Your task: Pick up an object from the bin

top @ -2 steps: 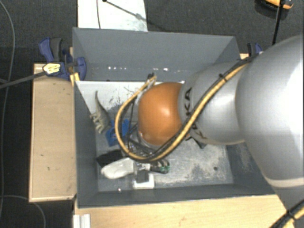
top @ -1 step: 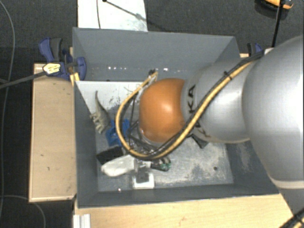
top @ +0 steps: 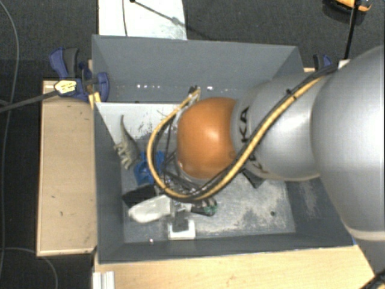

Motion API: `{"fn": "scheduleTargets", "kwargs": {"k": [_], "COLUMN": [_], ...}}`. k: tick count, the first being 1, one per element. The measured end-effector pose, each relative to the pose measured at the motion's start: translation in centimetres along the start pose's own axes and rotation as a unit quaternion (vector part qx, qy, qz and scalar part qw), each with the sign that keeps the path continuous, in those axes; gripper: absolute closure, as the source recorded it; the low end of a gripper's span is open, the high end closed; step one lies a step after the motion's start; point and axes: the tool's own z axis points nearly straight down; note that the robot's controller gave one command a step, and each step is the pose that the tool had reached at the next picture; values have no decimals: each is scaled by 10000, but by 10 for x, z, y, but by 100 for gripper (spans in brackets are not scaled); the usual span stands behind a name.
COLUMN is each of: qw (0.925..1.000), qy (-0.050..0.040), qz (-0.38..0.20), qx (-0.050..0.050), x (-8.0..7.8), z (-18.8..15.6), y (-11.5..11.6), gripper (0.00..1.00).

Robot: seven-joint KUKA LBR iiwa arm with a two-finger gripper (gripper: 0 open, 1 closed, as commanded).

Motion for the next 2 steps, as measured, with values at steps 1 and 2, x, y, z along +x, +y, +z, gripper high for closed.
{"fn": "scheduleTargets", "kwargs": {"k": [1,2], "qw": [10000,10000], "qy": [3,4], "qz": [5,7], "qx": [0,0], "x": [0,0], "z": [-5,-11], "y": [0,0], "gripper": [100,100]}}
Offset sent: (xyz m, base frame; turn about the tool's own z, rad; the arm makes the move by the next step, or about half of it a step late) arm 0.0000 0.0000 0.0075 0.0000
